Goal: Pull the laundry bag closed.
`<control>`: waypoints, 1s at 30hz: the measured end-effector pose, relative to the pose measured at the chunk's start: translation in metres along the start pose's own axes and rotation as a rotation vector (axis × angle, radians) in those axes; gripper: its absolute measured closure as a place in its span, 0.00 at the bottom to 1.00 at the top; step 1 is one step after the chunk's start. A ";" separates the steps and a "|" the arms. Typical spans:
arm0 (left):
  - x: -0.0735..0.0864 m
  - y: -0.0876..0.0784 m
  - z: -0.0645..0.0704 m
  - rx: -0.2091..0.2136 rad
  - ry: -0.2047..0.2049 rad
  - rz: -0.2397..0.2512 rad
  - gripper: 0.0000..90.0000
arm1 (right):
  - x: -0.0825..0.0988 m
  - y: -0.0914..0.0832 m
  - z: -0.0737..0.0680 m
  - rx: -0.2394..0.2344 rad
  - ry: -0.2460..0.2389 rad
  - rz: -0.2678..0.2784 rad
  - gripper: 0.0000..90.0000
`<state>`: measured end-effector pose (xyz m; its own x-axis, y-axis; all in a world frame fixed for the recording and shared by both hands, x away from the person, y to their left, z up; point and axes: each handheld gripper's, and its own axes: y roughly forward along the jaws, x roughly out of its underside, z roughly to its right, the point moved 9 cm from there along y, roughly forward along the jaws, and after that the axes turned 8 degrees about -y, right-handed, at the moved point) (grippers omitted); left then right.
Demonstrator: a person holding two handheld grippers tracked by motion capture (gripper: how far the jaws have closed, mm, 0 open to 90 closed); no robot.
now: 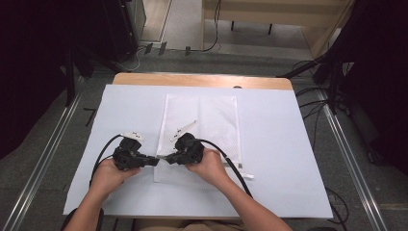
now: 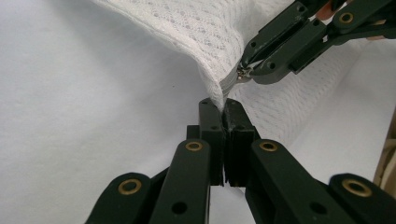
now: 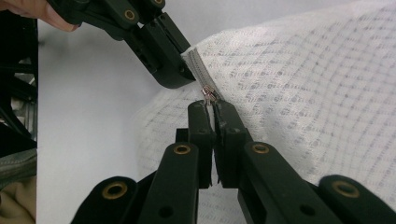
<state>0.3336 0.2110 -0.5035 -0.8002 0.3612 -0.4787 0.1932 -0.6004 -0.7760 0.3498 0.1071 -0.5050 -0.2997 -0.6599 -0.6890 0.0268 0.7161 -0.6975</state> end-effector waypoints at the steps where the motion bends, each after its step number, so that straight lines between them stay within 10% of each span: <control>1: 0.000 0.000 0.000 0.001 0.004 0.000 0.99 | 0.000 0.000 0.000 0.000 -0.006 0.001 0.98; 30: -0.001 -0.003 0.000 -0.002 0.016 0.028 0.99 | 0.019 -0.019 0.009 0.011 -0.013 -0.008 0.98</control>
<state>0.3340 0.2122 -0.5000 -0.7851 0.3560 -0.5069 0.2166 -0.6090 -0.7631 0.3520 0.0788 -0.5064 -0.2874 -0.6685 -0.6860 0.0354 0.7083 -0.7050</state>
